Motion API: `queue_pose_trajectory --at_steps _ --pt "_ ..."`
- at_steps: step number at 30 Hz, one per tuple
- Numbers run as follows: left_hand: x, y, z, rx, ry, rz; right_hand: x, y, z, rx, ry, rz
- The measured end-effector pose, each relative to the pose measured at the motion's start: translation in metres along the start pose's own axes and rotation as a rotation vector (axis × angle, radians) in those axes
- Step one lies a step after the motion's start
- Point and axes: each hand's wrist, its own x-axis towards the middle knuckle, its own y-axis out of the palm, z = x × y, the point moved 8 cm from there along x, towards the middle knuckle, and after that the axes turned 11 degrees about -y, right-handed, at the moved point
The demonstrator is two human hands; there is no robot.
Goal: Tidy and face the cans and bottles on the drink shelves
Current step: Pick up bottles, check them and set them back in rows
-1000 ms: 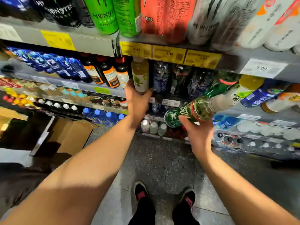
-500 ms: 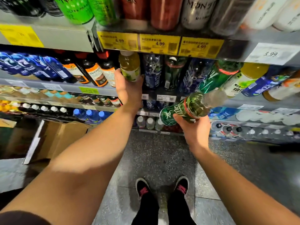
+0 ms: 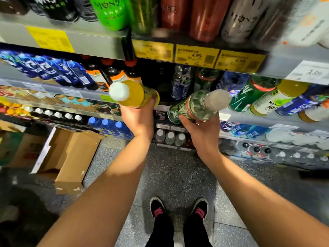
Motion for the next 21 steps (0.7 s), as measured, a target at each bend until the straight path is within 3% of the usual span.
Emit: queue_pose_trajectory --at_steps 8,14,21 --pt "0.018 -0.062 0.02 0.074 0.077 0.074 0.024 0.079 0.02 0.051 0.001 -0.044" --pt "0.014 -0.08 0.023 0.13 0.157 0.156 0.047 0.117 0.023 -0.178 -0.1 -0.027" --pt "0.009 -0.08 0.021 0.079 0.119 0.207 0.054 0.129 0.04 -0.429 -0.164 -0.063"
